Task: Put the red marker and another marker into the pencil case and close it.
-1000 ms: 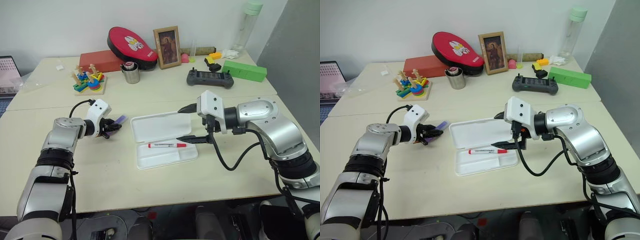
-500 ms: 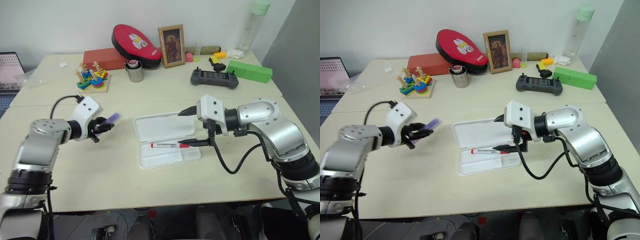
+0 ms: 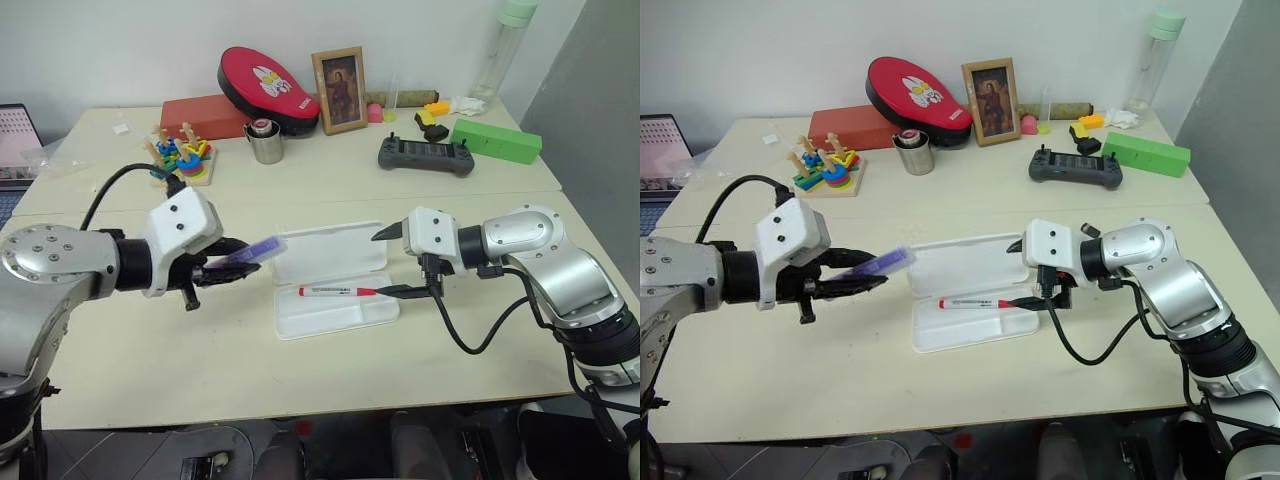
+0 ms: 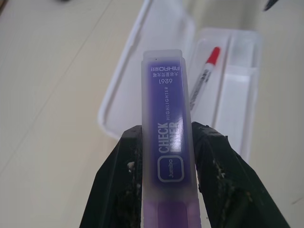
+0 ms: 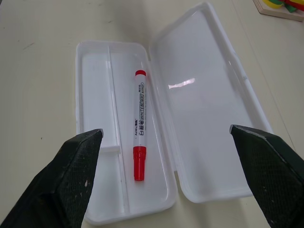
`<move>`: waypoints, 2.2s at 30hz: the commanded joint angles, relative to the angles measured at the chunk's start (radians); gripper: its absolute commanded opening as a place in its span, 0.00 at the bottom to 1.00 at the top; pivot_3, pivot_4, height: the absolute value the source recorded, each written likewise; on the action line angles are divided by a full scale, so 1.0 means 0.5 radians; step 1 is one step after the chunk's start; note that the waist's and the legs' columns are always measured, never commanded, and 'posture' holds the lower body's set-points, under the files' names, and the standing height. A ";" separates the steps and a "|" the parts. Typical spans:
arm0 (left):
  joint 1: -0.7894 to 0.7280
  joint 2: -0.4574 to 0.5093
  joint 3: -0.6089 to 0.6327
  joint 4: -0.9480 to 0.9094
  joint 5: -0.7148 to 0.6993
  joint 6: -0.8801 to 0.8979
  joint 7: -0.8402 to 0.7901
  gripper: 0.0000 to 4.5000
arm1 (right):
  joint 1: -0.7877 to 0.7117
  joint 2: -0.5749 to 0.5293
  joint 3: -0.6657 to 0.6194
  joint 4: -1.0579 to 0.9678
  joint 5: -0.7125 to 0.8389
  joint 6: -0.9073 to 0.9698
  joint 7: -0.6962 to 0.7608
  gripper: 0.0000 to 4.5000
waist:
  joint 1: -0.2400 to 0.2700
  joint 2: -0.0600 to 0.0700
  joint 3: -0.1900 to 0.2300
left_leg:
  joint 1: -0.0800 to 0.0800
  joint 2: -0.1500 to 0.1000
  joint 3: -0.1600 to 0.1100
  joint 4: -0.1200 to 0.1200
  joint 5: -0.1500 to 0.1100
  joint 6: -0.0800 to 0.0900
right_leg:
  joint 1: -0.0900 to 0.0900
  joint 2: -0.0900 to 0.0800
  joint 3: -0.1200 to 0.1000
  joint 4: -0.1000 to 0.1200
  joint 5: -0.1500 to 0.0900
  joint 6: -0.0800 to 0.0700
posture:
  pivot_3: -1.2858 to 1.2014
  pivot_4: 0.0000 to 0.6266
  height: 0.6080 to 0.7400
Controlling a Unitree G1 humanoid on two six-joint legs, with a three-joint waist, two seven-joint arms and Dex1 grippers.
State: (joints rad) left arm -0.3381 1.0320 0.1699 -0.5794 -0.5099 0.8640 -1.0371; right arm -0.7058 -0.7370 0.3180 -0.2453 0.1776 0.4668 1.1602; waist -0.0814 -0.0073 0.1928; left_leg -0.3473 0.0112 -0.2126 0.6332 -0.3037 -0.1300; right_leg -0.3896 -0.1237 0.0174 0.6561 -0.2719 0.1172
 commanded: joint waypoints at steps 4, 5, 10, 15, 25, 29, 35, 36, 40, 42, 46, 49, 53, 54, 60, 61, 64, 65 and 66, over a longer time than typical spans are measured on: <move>-0.054 -0.237 -0.363 0.002 0.083 -0.146 0.157 0.27 | 0.011 -0.058 -0.055 -0.058 -0.004 -0.021 0.028 1.00 | 0.003 0.003 -0.002 | 0.000 0.000 0.000 -0.004 0.000 0.000 | 0.000 0.000 0.000 -0.004 0.000 0.000 | 0.52 0.24 1.00; -0.075 -0.285 -0.425 0.034 0.121 -0.171 0.188 0.27 | 0.016 -0.067 -0.055 -0.061 -0.006 -0.022 0.030 1.00 | 0.010 0.002 -0.002 | 0.001 0.000 0.001 -0.005 0.000 0.000 | 0.003 0.000 0.000 -0.009 0.000 0.000 | 0.52 0.24 1.00; -0.084 -0.410 -0.660 0.200 0.248 -0.317 0.177 0.27 | 0.009 -0.069 -0.060 -0.054 -0.009 -0.025 0.026 1.00 | 0.016 0.002 -0.001 | -0.002 0.000 0.001 -0.005 0.000 0.000 | 0.002 0.000 -0.001 -0.015 0.002 0.000 | 0.52 0.24 1.00; -0.078 -0.441 -0.813 0.344 0.368 -0.466 0.124 0.27 | 0.001 -0.072 -0.070 -0.064 0.000 -0.019 0.022 1.00 | 0.011 0.002 -0.001 | -0.003 0.000 0.002 -0.006 0.000 0.000 | 0.002 0.000 -0.001 -0.019 0.002 -0.001 | 0.52 0.24 1.00; -0.075 -0.457 -0.869 0.415 0.441 -0.589 0.038 0.27 | 0.015 -0.081 -0.082 -0.089 0.011 0.003 0.011 1.00 | 0.014 0.002 -0.001 | -0.003 0.000 0.001 -0.006 0.000 0.000 | 0.002 0.000 -0.001 -0.017 0.002 -0.001 | 0.52 0.24 1.00; -0.068 -0.467 -0.872 0.405 0.437 -0.582 0.016 0.27 | 0.010 -0.076 -0.078 -0.083 0.010 0.005 0.009 1.00 | 0.014 0.002 -0.001 | -0.003 0.000 0.001 -0.006 0.000 0.000 | 0.002 0.000 -0.001 -0.018 0.002 -0.001 | 0.52 0.24 1.00; -0.051 -0.484 -0.878 0.384 0.433 -0.601 -0.007 0.27 | 0.006 -0.069 -0.078 -0.082 0.011 0.014 0.001 1.00 | 0.014 0.002 -0.001 | -0.003 0.000 0.001 -0.006 0.000 0.000 | 0.002 0.000 -0.001 -0.018 0.002 -0.001 | 0.52 0.24 1.00; -0.053 -0.486 -0.878 0.387 0.437 -0.601 -0.009 0.27 | 0.006 -0.069 -0.078 -0.081 0.011 0.013 0.000 1.00 | 0.014 0.002 -0.001 | -0.003 0.000 0.001 -0.006 0.000 0.000 | 0.002 0.000 -0.001 -0.018 0.002 -0.001 | 0.52 0.24 1.00; -0.050 -0.482 -0.868 0.375 0.402 -0.598 -0.060 0.27 | 0.006 -0.067 -0.077 -0.080 0.011 0.015 -0.007 1.00 | 0.014 0.002 -0.001 | -0.002 0.000 0.001 -0.006 0.000 0.000 | 0.002 0.000 -0.001 -0.017 0.002 -0.001 | 0.52 0.24 1.00; -0.057 -0.488 -0.871 0.385 0.422 -0.603 -0.056 0.35 | 0.008 -0.066 -0.077 -0.082 0.014 0.017 -0.012 1.00 | 0.014 0.002 -0.001 | -0.002 0.000 0.001 -0.006 0.000 0.000 | 0.002 0.000 -0.002 -0.017 0.002 -0.001 | 0.52 0.24 1.00; -0.067 -0.496 -0.863 0.389 0.420 -0.589 -0.054 0.55 | 0.008 -0.065 -0.075 -0.084 0.014 0.022 -0.019 1.00 | 0.014 0.002 -0.001 | -0.003 0.000 0.001 -0.006 0.000 0.000 | 0.003 0.000 -0.001 -0.017 0.002 -0.001 | 0.52 0.24 1.00; -0.071 -0.495 -0.857 0.381 0.420 -0.591 -0.057 0.67 | 0.007 -0.066 -0.075 -0.086 0.014 0.024 -0.019 1.00 | 0.013 0.002 -0.001 | -0.002 0.000 0.001 -0.006 0.000 0.000 | 0.003 0.000 -0.002 -0.017 0.002 -0.001 | 0.52 0.24 1.00; -0.077 -0.496 -0.845 0.380 0.424 -0.603 -0.050 0.86 | 0.010 -0.066 -0.075 -0.084 0.012 0.021 -0.021 1.00 | 0.013 0.002 -0.001 | -0.002 0.000 0.001 -0.006 0.000 0.000 | 0.002 0.000 -0.002 -0.017 0.002 -0.001 | 0.52 0.24 1.00; -0.083 -0.492 -0.833 0.377 0.420 -0.601 -0.047 0.91 | 0.009 -0.067 -0.075 -0.083 0.010 0.022 -0.022 1.00 | 0.013 0.002 -0.001 | -0.002 0.000 0.001 -0.006 0.000 0.000 | 0.002 0.000 -0.001 -0.017 0.002 -0.001 | 0.52 0.24 1.00; -0.128 -0.292 -0.558 0.240 0.206 -0.485 -0.191 0.99 | -0.005 -0.129 -0.127 -0.019 -0.009 0.004 -0.018 1.00 | 0.012 0.002 -0.001 | -0.003 0.000 0.001 -0.006 0.000 0.000 | 0.002 0.000 -0.002 -0.017 0.002 -0.001 | 0.52 0.24 1.00; -0.131 -0.246 -0.515 0.221 0.165 -0.468 -0.227 0.99 | -0.004 -0.148 -0.137 -0.005 -0.014 -0.008 -0.007 1.00 | 0.012 0.002 -0.001 | -0.003 0.000 0.000 -0.006 0.000 0.000 | 0.002 0.000 -0.002 -0.017 0.002 -0.001 | 0.52 0.24 1.00; -0.181 -0.179 -0.427 0.175 0.071 -0.412 -0.242 0.99 | -0.032 -0.185 -0.167 0.078 -0.041 -0.035 -0.020 1.00 | 0.012 0.002 -0.001 | -0.002 0.000 0.002 -0.006 0.000 0.000 | 0.003 -0.001 -0.001 -0.018 0.002 -0.001 | 0.52 0.24 1.00; -0.236 -0.188 -0.402 0.164 0.044 -0.386 -0.213 0.99 | -0.042 -0.198 -0.172 0.124 -0.071 -0.061 -0.034 1.00 | 0.012 0.002 -0.001 | -0.002 0.000 0.002 -0.006 0.000 0.000 | 0.003 -0.001 -0.001 -0.018 0.002 0.000 | 0.52 0.24 1.00; -0.275 -0.196 -0.388 0.158 0.026 -0.367 -0.191 0.99 | -0.049 -0.206 -0.174 0.155 -0.094 -0.083 -0.041 1.00 | 0.014 0.002 -0.001 | -0.002 0.000 0.002 -0.006 0.000 0.000 | 0.003 -0.001 -0.002 -0.018 0.002 0.000 | 0.52 0.24 1.00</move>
State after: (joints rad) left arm -0.4392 0.9370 -0.0615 -0.4646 -0.4641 0.6666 -1.1455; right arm -0.7025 -0.8232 0.2580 -0.1757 0.1495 0.4614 1.1499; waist -0.0742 -0.0063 0.1922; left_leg -0.3489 0.0112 -0.2120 0.6302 -0.3037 -0.1300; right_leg -0.3881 -0.1242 0.0161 0.6474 -0.2708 0.1170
